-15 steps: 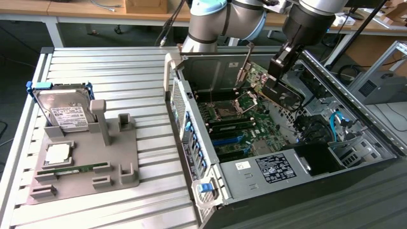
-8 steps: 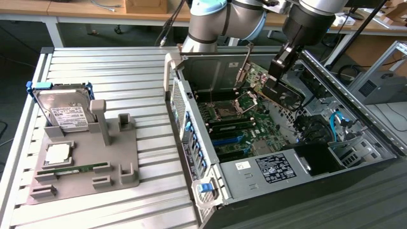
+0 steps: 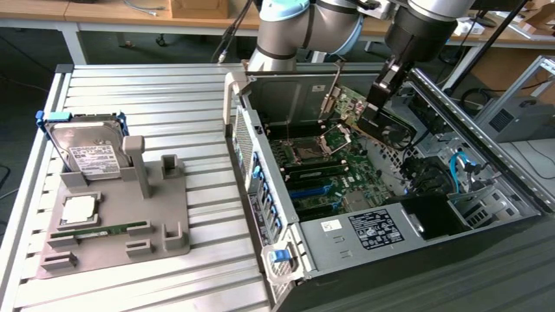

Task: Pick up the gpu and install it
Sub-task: 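Insert the gpu into the slot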

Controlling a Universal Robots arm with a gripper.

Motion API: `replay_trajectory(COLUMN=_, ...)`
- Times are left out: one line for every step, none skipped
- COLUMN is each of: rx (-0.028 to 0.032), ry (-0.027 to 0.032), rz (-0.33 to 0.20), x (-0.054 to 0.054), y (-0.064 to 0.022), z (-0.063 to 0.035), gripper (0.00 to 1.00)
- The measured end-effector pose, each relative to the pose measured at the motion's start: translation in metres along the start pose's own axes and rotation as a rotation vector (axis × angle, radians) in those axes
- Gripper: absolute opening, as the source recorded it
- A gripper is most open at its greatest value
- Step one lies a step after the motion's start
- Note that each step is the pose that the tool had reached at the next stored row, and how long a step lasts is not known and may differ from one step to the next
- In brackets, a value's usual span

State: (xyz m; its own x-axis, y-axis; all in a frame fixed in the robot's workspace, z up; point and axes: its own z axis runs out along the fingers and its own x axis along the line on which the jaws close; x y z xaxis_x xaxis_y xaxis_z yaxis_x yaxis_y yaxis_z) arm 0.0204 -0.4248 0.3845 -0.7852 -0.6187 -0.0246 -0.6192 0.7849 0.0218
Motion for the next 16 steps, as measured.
replay_trajectory(rx=-0.0002, ry=0.0001, rz=-0.006, x=0.0000, y=0.0000, z=0.0000, gripper=0.27)
replay_trajectory(rx=-0.0003, ry=0.0002, rz=-0.010, x=0.0000, y=0.0000, z=0.0000, gripper=0.27)
replay_trajectory(rx=-0.0005, ry=0.0003, rz=-0.017, x=0.0000, y=0.0000, z=0.0000, gripper=0.27)
replay_trajectory(rx=-0.0006, ry=0.0004, rz=-0.023, x=0.0000, y=0.0000, z=0.0000, gripper=0.27)
replay_trajectory(rx=-0.0007, ry=0.0006, rz=-0.028, x=0.0000, y=0.0000, z=0.0000, gripper=0.27)
replay_trajectory(rx=-0.0009, ry=0.0007, rz=-0.033, x=0.0000, y=0.0000, z=0.0000, gripper=0.27)
replay_trajectory(rx=-0.0010, ry=0.0008, rz=-0.039, x=0.0000, y=0.0000, z=0.0000, gripper=0.27)
replay_trajectory(rx=-0.0012, ry=0.0010, rz=-0.048, x=0.0000, y=0.0000, z=0.0000, gripper=0.27)
replay_trajectory(rx=-0.0014, ry=0.0012, rz=-0.054, x=0.0000, y=0.0000, z=0.0000, gripper=0.27)
replay_trajectory(rx=-0.0015, ry=0.0013, rz=-0.059, x=0.0000, y=0.0000, z=0.0000, gripper=0.27)
replay_trajectory(rx=-0.0016, ry=0.0014, rz=-0.065, x=0.0000, y=0.0000, z=0.0000, gripper=0.27)
replay_trajectory(rx=-0.0017, ry=0.0015, rz=-0.070, x=0.0000, y=0.0000, z=0.0000, gripper=0.27)
replay_trajectory(rx=-0.0020, ry=0.0016, rz=-0.076, x=0.0000, y=0.0000, z=0.0000, gripper=0.27)
replay_trajectory(rx=-0.0020, ry=0.0018, rz=-0.081, x=0.0000, y=0.0000, z=0.0000, gripper=0.27)
replay_trajectory(rx=-0.0022, ry=0.0018, rz=-0.087, x=0.0000, y=0.0000, z=0.0000, gripper=0.27)
replay_trajectory(rx=-0.0023, ry=0.0020, rz=-0.092, x=0.0000, y=0.0000, z=0.0000, gripper=0.27)
